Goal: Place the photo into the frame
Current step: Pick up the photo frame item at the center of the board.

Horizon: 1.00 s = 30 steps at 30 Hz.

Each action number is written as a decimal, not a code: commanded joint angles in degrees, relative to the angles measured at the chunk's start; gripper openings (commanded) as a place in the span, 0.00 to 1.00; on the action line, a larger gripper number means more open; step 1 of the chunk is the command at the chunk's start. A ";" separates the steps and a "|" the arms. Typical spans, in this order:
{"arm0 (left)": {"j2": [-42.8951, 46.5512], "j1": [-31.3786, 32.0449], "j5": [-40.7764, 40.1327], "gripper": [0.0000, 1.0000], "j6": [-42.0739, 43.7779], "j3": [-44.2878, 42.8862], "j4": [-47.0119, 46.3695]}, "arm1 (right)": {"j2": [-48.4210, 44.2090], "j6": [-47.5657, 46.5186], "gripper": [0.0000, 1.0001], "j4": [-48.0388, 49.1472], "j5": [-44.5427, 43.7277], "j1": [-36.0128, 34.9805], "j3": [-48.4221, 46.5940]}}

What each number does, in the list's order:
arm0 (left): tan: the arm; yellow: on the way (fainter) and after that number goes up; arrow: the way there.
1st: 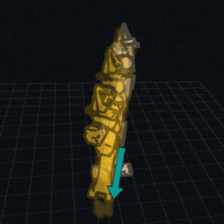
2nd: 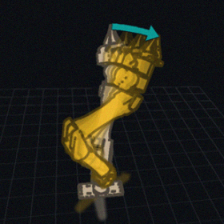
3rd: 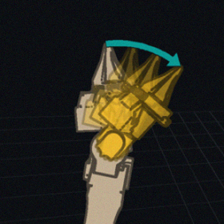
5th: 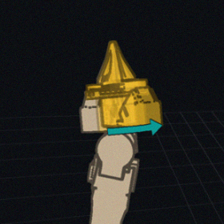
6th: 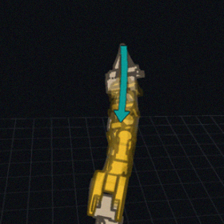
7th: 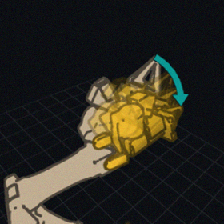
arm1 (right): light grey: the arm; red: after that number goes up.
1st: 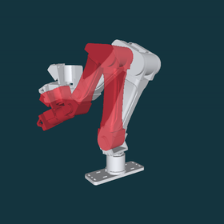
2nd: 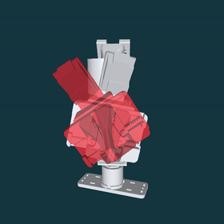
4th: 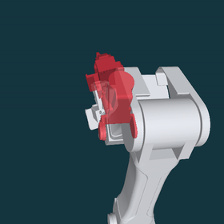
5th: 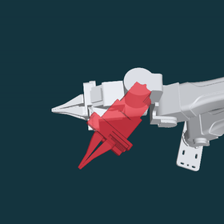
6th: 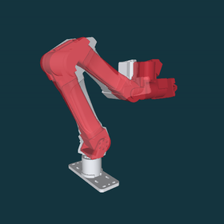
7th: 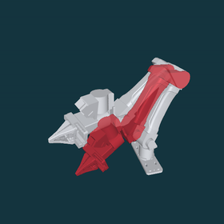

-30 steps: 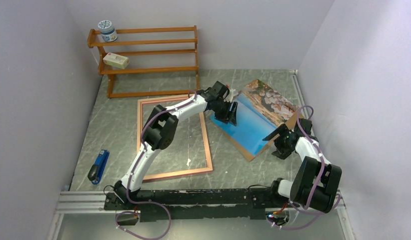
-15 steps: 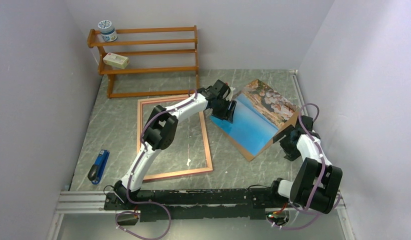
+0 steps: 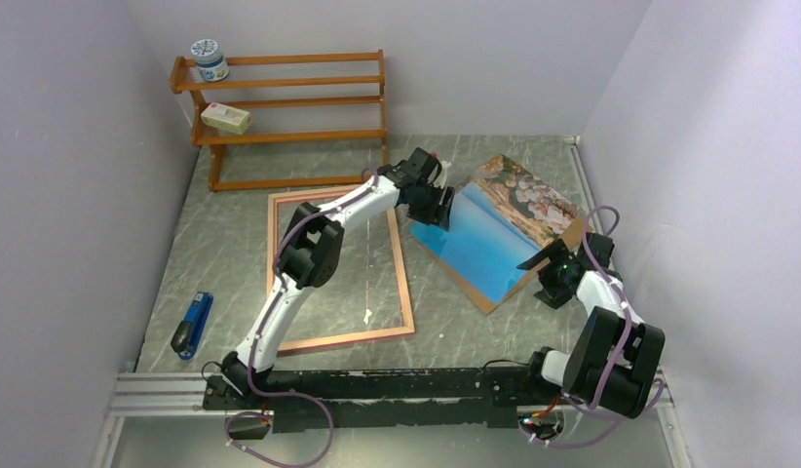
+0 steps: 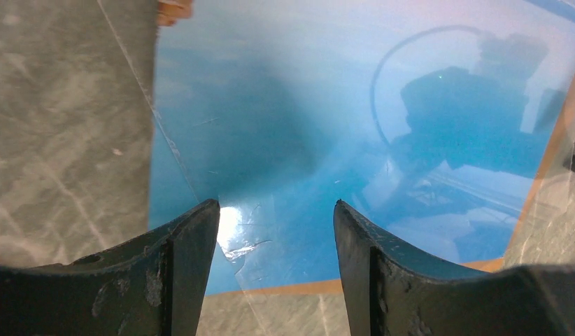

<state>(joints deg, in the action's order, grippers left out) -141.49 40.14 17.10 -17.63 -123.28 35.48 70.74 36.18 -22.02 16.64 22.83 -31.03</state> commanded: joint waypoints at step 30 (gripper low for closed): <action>-5.20 -1.19 -4.10 0.65 1.53 0.07 8.11 | -2.34 -0.46 0.83 -0.62 10.46 -0.42 7.74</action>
<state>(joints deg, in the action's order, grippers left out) -142.12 38.65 14.06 -16.78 -124.42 37.52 64.84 37.06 -22.09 28.12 22.57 -24.60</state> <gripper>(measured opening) 0.648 0.836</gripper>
